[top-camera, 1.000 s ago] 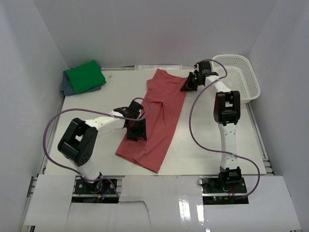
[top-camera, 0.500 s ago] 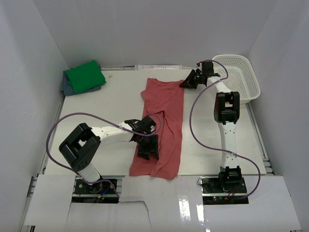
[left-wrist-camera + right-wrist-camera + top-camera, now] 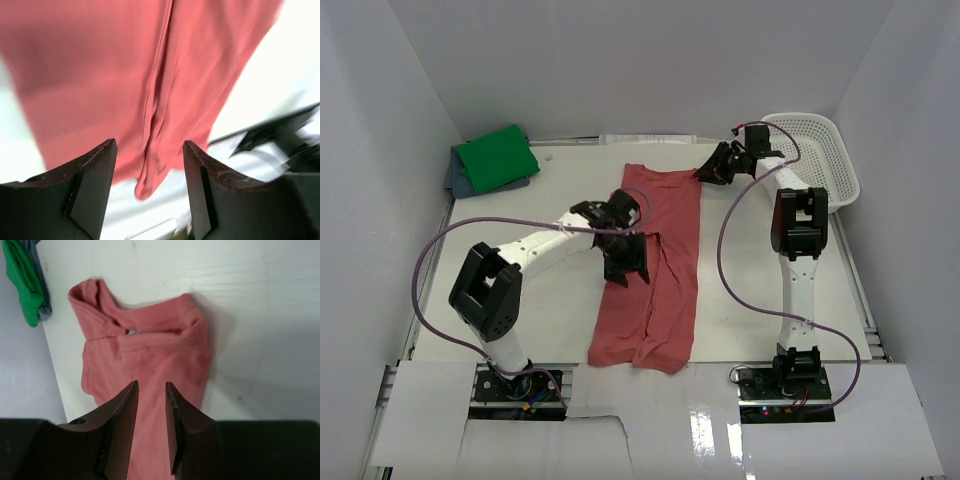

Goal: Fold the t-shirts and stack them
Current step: Rotate the tshirt 90 degrees

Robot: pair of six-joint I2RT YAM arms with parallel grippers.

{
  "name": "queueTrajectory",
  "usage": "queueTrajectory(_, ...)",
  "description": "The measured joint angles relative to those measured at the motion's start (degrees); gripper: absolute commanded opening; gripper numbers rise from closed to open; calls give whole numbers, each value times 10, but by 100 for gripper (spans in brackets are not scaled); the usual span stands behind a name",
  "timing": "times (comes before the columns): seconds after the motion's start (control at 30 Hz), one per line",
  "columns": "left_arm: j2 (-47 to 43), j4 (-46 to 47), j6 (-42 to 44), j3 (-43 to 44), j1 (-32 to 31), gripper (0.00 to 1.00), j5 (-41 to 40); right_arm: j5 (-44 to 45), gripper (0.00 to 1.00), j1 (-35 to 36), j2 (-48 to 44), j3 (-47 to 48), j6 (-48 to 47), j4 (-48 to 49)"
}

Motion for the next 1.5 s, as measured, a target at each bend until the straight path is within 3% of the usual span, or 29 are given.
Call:
queueTrajectory(0.17,45,-13,47,174,108,66,-2,-8,35,7,-95,-76,-33,-9)
queueTrajectory(0.27,86,14,78,261,138,66,-3,-9,33,16,-157,-127,-49,-13)
queueTrajectory(0.37,133,56,114,313,143,64,14,-8,8,28,-200,-173,-63,-12)
queueTrajectory(0.43,176,82,132,345,140,49,29,-8,8,38,-212,-197,-69,-10)
queueTrajectory(0.47,202,89,140,365,140,23,37,-8,8,43,-213,-206,-70,-11)
queueTrajectory(0.53,255,106,151,402,140,0,53,-5,8,53,-210,-221,-73,-16)
queueTrajectory(0.8,413,116,170,483,153,0,97,24,8,74,-188,-234,-83,-31)
queueTrajectory(1.3,431,105,177,487,197,0,80,78,8,73,-145,-238,-95,-40)
queueTrajectory(1.5,439,106,176,495,212,0,80,58,8,72,-108,-193,-92,-47)
